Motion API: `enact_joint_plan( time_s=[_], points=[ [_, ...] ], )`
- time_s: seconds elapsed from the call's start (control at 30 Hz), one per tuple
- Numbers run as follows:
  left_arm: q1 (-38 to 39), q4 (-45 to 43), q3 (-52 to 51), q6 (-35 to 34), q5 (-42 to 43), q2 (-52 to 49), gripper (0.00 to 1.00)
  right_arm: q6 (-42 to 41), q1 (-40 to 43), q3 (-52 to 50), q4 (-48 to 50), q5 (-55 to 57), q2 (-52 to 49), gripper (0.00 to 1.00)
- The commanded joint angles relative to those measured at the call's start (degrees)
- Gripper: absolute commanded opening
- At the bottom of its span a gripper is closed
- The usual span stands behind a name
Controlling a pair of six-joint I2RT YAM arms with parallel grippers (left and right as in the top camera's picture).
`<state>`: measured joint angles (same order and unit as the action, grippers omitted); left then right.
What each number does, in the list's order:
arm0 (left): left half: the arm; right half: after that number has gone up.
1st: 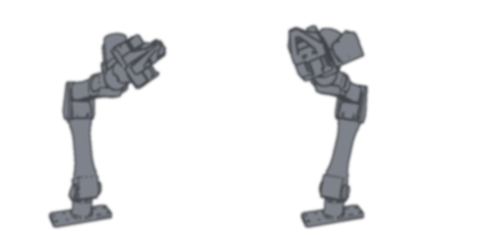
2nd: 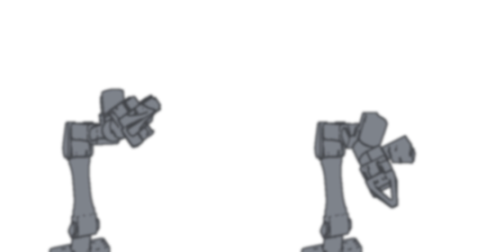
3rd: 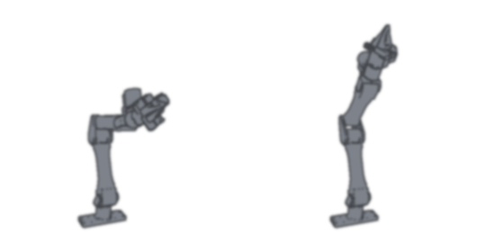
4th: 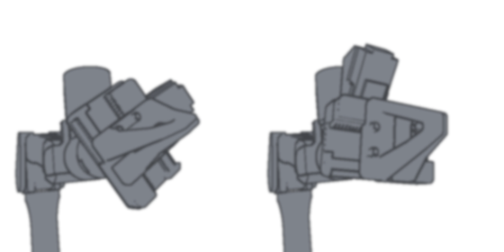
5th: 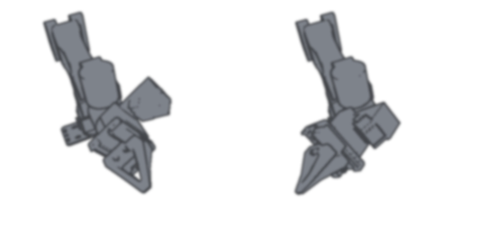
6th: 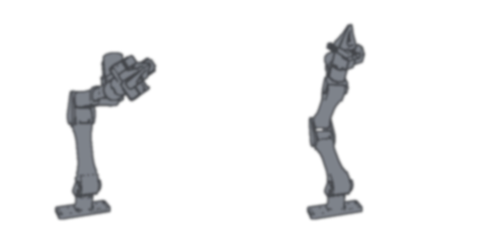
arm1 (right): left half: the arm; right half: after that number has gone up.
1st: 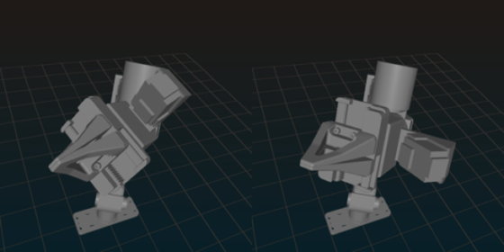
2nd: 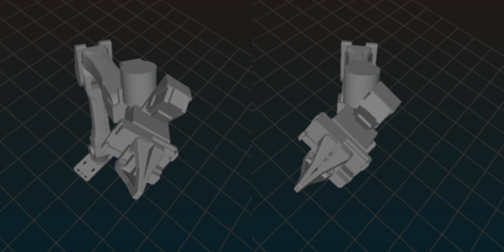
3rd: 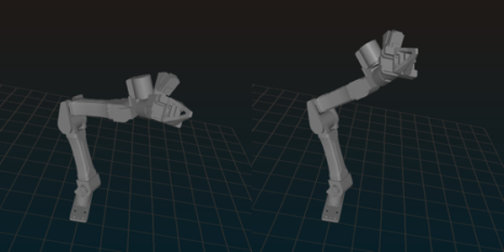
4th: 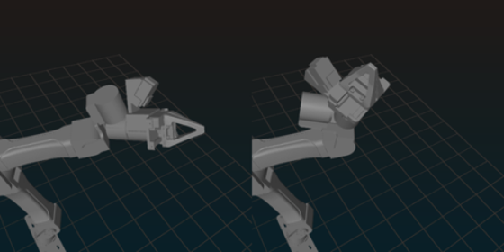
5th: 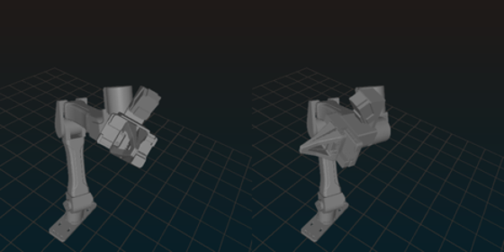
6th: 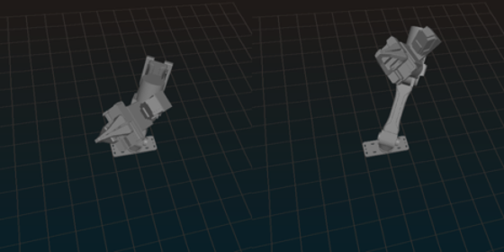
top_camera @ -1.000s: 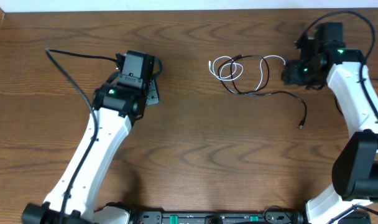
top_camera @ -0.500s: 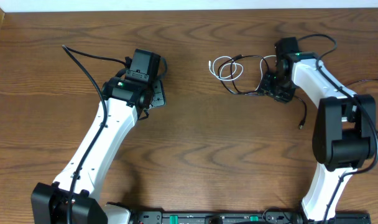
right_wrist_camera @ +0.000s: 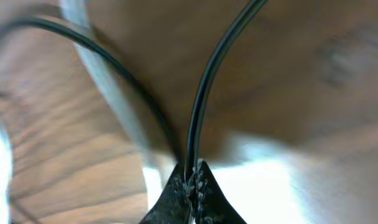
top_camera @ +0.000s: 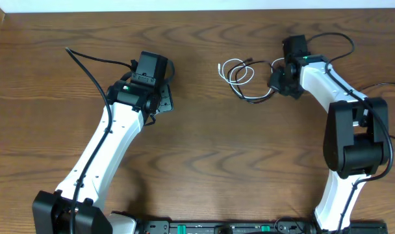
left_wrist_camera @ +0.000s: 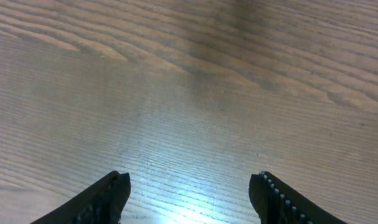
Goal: Untangle cables
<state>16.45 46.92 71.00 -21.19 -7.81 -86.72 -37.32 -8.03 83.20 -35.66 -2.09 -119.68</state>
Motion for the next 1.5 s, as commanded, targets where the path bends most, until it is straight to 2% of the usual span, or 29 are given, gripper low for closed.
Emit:
enact_joint_plan(
  time_s=[0.0, 0.2, 0.33, 0.53, 0.7, 0.87, 1.0, 1.13, 1.33, 1.47],
  points=[
    [-0.2, 0.2, 0.5, -0.5, -0.1, -0.1, 0.66, 15.2, -3.0, 1.4, 1.6, -10.4, -0.9, 0.01],
    [-0.2, 0.4, 0.5, -0.5, -0.1, -0.1, 0.66, 33.0, -5.9, 11.2, -8.2, -30.3, 6.5, 0.01],
    [-0.2, 0.3, 0.5, -0.5, -0.1, -0.1, 0.67, 37.4, -6.4, 16.4, -12.1, -32.4, 12.6, 0.01],
    [-0.2, -0.3, 0.5, -0.5, 0.4, -0.1, 0.67, 37.3, -5.9, 18.1, -9.1, -29.2, 21.2, 0.02],
    [-0.2, -4.1, 0.5, -0.5, 10.8, -0.1, 0.75, 33.8, -5.7, 18.1, -0.7, -29.8, 27.0, 0.01],
    [-0.2, -9.6, 0.5, -0.5, 21.6, -0.1, 0.77, 29.0, -5.7, 18.1, 11.5, -29.2, 30.6, 0.01],
    [-0.2, -10.2, 0.5, -0.5, 22.2, -0.1, 0.77, 26.1, -4.9, 18.1, 15.5, -22.6, 31.1, 0.01],
    [-0.2, -9.9, 0.5, -0.5, 22.2, -0.1, 0.77, 23.3, -2.6, 18.1, 15.4, -16.0, 31.0, 0.01],
    [-0.2, -9.7, 0.5, -0.5, 22.2, -0.1, 0.77, 22.6, 4.1, 18.1, 15.5, -10.0, 31.0, 0.01],
    [-0.2, -9.7, 0.5, -0.5, 22.2, -0.1, 0.77, 18.0, 12.5, 18.1, 16.0, -6.4, 31.0, 0.01]
  ],
)
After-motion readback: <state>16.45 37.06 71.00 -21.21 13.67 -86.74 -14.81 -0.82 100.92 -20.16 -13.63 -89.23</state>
